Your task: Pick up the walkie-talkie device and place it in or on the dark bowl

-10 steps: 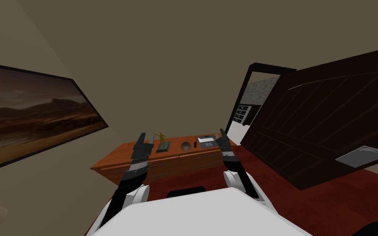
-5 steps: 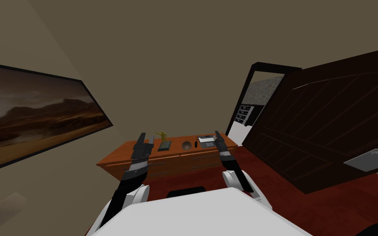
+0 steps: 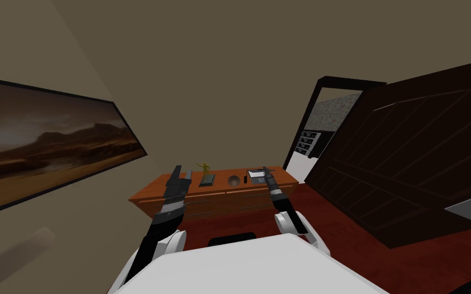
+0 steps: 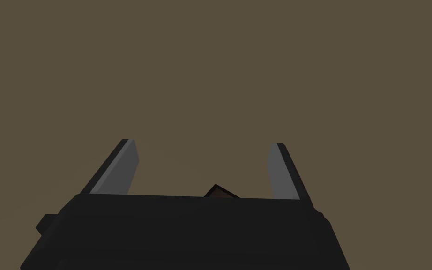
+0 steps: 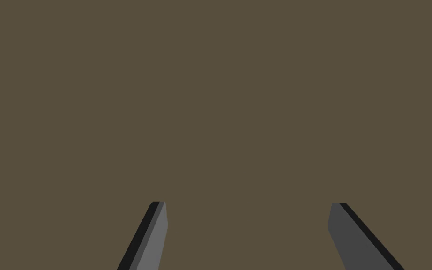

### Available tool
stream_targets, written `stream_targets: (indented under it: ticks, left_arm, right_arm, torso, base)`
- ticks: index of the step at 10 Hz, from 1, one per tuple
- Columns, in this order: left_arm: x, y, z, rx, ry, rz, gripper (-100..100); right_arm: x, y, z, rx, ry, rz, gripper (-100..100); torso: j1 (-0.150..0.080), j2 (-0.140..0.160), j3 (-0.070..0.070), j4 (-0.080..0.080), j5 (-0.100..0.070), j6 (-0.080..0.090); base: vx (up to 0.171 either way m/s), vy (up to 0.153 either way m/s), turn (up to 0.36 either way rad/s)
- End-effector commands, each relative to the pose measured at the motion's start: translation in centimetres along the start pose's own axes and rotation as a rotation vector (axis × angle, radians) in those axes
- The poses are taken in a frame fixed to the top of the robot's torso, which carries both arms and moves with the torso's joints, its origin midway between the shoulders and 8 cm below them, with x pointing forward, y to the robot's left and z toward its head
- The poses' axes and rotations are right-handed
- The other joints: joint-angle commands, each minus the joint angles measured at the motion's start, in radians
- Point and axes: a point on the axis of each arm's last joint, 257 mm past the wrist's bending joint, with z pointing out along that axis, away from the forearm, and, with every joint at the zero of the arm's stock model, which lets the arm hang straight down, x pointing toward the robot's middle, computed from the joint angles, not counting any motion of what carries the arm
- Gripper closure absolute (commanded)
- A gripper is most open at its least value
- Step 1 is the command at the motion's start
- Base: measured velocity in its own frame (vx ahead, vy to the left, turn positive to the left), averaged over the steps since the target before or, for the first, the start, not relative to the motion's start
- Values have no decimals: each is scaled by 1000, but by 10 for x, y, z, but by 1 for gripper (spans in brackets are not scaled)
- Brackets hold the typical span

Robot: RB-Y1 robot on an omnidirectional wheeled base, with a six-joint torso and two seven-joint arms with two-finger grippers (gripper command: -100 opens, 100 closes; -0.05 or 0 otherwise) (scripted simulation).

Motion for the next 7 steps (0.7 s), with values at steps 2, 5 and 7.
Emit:
stream_targets:
  ticks: [2, 5, 7]
  left_arm:
    - [0, 0, 0, 0, 0, 0, 0]
    - [0, 0, 0, 0, 0, 0, 0]
    - [0, 0, 0, 0, 0, 0, 0]
  right_arm:
    - [11, -22, 1, 56, 32, -70, -100]
    - [25, -53, -1, 125, 79, -151, -100]
    - [33, -69, -2, 159, 106, -199, -100]
  torso:
    - [0, 0, 0, 0, 0, 0]
    - [0, -1, 0, 0, 0, 0]
    - [0, -1, -1, 0, 0, 0]
  base:
    - [-9, 5, 47]
    - [-3, 4, 57]
    - [5, 6, 68]
